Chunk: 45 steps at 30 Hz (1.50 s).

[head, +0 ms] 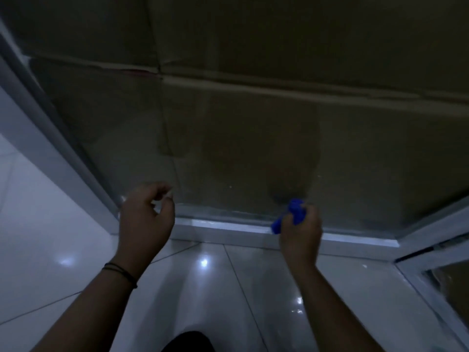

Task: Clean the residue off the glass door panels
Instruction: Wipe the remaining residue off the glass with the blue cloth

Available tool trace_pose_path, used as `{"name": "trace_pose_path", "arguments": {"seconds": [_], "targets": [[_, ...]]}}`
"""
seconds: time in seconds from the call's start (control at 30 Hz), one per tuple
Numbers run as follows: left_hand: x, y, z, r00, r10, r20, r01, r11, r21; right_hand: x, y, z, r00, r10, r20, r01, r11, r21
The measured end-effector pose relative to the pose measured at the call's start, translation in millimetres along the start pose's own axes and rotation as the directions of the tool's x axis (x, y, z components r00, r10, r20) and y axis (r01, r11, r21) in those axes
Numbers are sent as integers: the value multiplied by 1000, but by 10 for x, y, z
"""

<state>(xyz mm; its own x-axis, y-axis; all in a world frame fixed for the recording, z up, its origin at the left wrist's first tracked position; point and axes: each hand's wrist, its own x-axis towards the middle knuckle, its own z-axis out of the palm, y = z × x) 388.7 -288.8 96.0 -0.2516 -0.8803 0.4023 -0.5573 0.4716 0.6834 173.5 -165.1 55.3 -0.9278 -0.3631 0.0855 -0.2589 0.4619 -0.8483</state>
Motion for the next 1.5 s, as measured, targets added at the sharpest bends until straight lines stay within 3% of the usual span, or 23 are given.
{"name": "trace_pose_path", "arguments": {"seconds": [0.1,0.33,0.47,0.63,0.73,0.8,0.87,0.93,1.0,1.03,1.07,1.13,1.27,1.33,1.4,1.5], "targets": [[58,-70,-32,996,-53,-77,51,998,-35,97,1,-9,999,-48,-12,47,996,-80],[41,-394,-155,961,-240,-134,221,965,-144,-468,-349,769,940,-248,235,249,968,23],[-50,-604,-242,907,-391,-159,354,910,-216,-722,-567,1147,892,-267,366,272,962,39],[-128,-765,-323,878,-440,-189,400,891,-215,-1011,-894,1551,839,-243,487,254,966,43],[-150,-790,-315,869,-458,-189,416,882,-223,-1168,-1152,1720,813,-188,552,162,982,96],[-151,-772,-310,863,-470,-187,424,874,-238,-1242,-1330,1797,740,-168,652,97,985,144],[-145,-757,-301,806,-563,-185,492,810,-319,-1271,-1480,1811,644,-179,744,16,975,221],[-163,-726,-307,657,-749,-87,610,596,-522,-1256,-1560,1745,599,-164,784,-99,956,276],[-198,-643,-308,567,-801,192,637,278,-719,-1241,-1532,1632,599,-97,795,-275,907,318],[-229,-599,-286,588,-750,302,633,195,-749,-1251,-1485,1566,584,-51,810,-378,866,327],[-263,-544,-254,638,-681,358,627,191,-755,-1272,-1425,1501,557,-7,831,-474,818,325],[-317,-453,-191,716,-611,338,581,252,-774,-1342,-1304,1374,501,35,865,-594,740,314],[-337,-391,-193,739,-632,233,484,256,-837,-1420,-1156,1171,485,79,871,-589,765,259],[-342,-409,-216,738,-632,234,474,240,-847,-1392,-1110,1118,446,107,889,-606,767,212],[-350,-423,-240,741,-622,255,468,205,-860,-1365,-1124,1058,351,113,929,-693,699,177],[-361,-429,-273,770,-551,321,466,144,-873,-1352,-1168,991,191,101,976,-878,462,124]]}}
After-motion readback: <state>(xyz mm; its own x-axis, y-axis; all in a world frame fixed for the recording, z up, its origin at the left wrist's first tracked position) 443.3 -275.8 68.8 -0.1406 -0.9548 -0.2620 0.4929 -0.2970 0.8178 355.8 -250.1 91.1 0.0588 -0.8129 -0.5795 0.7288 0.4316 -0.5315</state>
